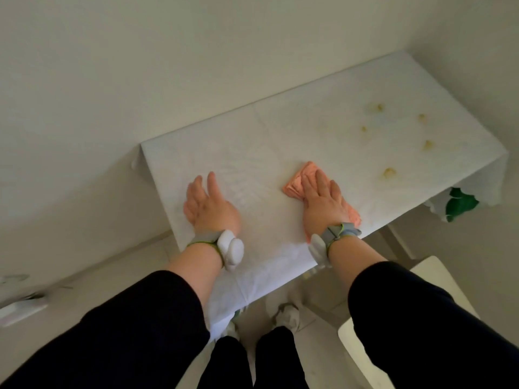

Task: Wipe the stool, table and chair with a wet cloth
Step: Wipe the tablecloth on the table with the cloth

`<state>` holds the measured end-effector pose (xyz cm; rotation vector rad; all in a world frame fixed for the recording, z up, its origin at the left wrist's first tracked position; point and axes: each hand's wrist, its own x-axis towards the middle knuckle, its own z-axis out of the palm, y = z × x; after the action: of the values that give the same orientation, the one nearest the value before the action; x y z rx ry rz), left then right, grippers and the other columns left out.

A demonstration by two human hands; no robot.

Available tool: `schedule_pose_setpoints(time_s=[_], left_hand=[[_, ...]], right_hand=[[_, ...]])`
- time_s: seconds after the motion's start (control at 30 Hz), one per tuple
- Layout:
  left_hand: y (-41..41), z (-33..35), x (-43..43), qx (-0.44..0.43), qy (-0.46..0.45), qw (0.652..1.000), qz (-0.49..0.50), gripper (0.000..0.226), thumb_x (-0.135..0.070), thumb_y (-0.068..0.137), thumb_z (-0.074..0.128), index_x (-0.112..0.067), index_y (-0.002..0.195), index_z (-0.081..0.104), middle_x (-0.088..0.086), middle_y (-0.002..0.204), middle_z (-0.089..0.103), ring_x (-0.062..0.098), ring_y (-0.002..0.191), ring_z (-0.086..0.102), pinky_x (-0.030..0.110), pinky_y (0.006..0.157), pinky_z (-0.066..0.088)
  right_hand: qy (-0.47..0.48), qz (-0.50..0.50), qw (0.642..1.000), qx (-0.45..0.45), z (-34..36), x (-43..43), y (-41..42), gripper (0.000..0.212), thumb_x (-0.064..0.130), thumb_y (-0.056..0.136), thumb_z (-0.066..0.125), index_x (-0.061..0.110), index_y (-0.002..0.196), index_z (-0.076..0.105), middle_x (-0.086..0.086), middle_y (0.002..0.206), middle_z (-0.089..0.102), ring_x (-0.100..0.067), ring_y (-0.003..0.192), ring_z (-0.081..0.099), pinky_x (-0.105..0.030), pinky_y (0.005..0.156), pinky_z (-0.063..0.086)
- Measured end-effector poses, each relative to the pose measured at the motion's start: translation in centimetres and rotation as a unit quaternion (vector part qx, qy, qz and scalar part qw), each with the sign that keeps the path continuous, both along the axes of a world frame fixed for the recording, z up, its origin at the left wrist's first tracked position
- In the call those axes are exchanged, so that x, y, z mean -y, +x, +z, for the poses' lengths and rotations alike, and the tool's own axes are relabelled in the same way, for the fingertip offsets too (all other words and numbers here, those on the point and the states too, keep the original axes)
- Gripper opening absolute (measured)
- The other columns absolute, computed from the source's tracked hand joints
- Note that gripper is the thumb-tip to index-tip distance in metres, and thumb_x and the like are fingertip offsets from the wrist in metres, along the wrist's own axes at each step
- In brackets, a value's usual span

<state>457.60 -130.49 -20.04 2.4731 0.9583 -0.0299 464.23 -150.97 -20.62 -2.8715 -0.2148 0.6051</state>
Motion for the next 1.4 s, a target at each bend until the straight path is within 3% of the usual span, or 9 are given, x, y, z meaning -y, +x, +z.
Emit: schedule_pose_setpoints(time_s=[0.13, 0.33, 0.43, 0.7, 0.9, 1.0, 1.1, 1.2, 1.4], left_hand=[[3.6, 0.3, 3.4, -0.198, -0.043, 0.959, -0.198, 0.096, -0.053, 0.082, 0.053, -0.029, 0.148, -0.013, 0.0, 0.157, -0.022, 0.033, 0.144, -0.019, 0.058, 0.113, 0.004], [4.7, 0.1, 5.3, -0.319, -0.025, 0.917, -0.237, 0.155, -0.085, 0.034, 0.066, -0.031, 0.136, -0.037, 0.01, 0.145, -0.045, 0.049, 0.134, -0.03, 0.074, 0.1, 0.008], [4.9, 0.0, 5.2, -0.339, -0.017, 0.91, -0.238, 0.155, -0.086, 0.034, 0.065, -0.031, 0.132, -0.043, 0.012, 0.141, -0.049, 0.049, 0.133, -0.033, 0.075, 0.1, 0.007], [5.5, -0.2, 5.3, -0.393, -0.011, 0.894, -0.216, 0.159, -0.085, 0.03, 0.068, -0.033, 0.123, -0.051, 0.012, 0.134, -0.056, 0.049, 0.13, -0.037, 0.075, 0.101, 0.004], [5.5, 0.8, 5.5, -0.413, -0.004, 0.883, -0.222, 0.157, -0.089, 0.028, 0.062, -0.033, 0.122, -0.051, 0.012, 0.137, -0.053, 0.048, 0.133, -0.033, 0.072, 0.102, 0.009], [5.6, 1.8, 5.8, -0.422, -0.003, 0.878, -0.228, 0.156, -0.087, 0.035, 0.064, -0.031, 0.126, -0.049, 0.013, 0.138, -0.052, 0.048, 0.134, -0.032, 0.071, 0.104, 0.01], [5.6, 2.5, 6.2, -0.428, -0.008, 0.876, -0.223, 0.153, -0.082, 0.042, 0.068, -0.029, 0.13, -0.046, 0.014, 0.138, -0.052, 0.047, 0.134, -0.032, 0.071, 0.105, 0.009], [5.7, 3.0, 6.3, -0.434, -0.02, 0.873, -0.223, 0.152, -0.077, 0.046, 0.071, -0.029, 0.132, -0.044, 0.014, 0.138, -0.052, 0.048, 0.133, -0.033, 0.071, 0.105, 0.007], [5.8, 3.4, 6.3, -0.431, -0.025, 0.872, -0.231, 0.149, -0.074, 0.05, 0.073, -0.028, 0.134, -0.041, 0.015, 0.139, -0.05, 0.048, 0.133, -0.033, 0.071, 0.106, 0.006]], right_hand=[[0.048, 0.01, 0.999, -0.018, 0.1, 0.8, 0.4, 0.064, 0.024, 0.094, 0.038, 0.047, 0.146, 0.008, 0.016, 0.158, -0.006, -0.028, 0.146, -0.002, -0.038, 0.117, 0.007], [0.085, 0.176, 0.98, 0.037, 0.1, 4.0, -0.5, 0.053, 0.027, 0.096, 0.039, 0.043, 0.145, 0.024, 0.012, 0.158, 0.011, -0.027, 0.146, 0.008, -0.041, 0.118, 0.017], [0.037, 0.171, 0.983, 0.057, 0.0, 6.6, 1.4, 0.051, 0.032, 0.097, 0.036, 0.047, 0.144, 0.022, 0.016, 0.158, 0.011, -0.023, 0.146, 0.011, -0.037, 0.118, 0.017], [0.026, -0.124, 0.99, 0.055, 0.3, 6.0, 5.1, 0.063, 0.023, 0.093, 0.034, 0.039, 0.147, 0.007, 0.008, 0.159, -0.002, -0.033, 0.144, 0.004, -0.046, 0.117, 0.012], [0.097, 0.132, 0.986, -0.016, -0.7, 3.1, -1.8, 0.059, 0.043, 0.087, 0.012, 0.05, 0.143, -0.004, 0.018, 0.157, -0.011, -0.022, 0.146, -0.005, -0.046, 0.114, 0.008], [0.063, 0.2, 0.977, 0.022, -1.1, 5.9, 1.2, 0.066, 0.044, 0.086, 0.035, 0.049, 0.144, 0.003, 0.014, 0.159, 0.002, -0.027, 0.145, 0.01, -0.046, 0.113, 0.019], [0.013, 0.089, 0.995, 0.043, -1.1, 8.8, 6.1, 0.088, 0.029, 0.083, 0.061, 0.046, 0.144, 0.0, 0.014, 0.159, 0.001, -0.027, 0.145, 0.01, -0.042, 0.113, 0.018], [0.018, 0.001, 0.998, 0.065, -0.7, 9.5, 8.8, 0.057, 0.034, 0.095, 0.035, 0.041, 0.147, 0.012, 0.01, 0.158, 0.005, -0.03, 0.141, 0.012, -0.043, 0.114, 0.017], [-0.004, -0.083, 0.995, 0.055, 0.4, 4.4, 6.6, 0.063, 0.021, 0.093, 0.029, 0.036, 0.148, 0.005, 0.0, 0.159, -0.004, -0.037, 0.139, 0.012, -0.048, 0.111, 0.022]])
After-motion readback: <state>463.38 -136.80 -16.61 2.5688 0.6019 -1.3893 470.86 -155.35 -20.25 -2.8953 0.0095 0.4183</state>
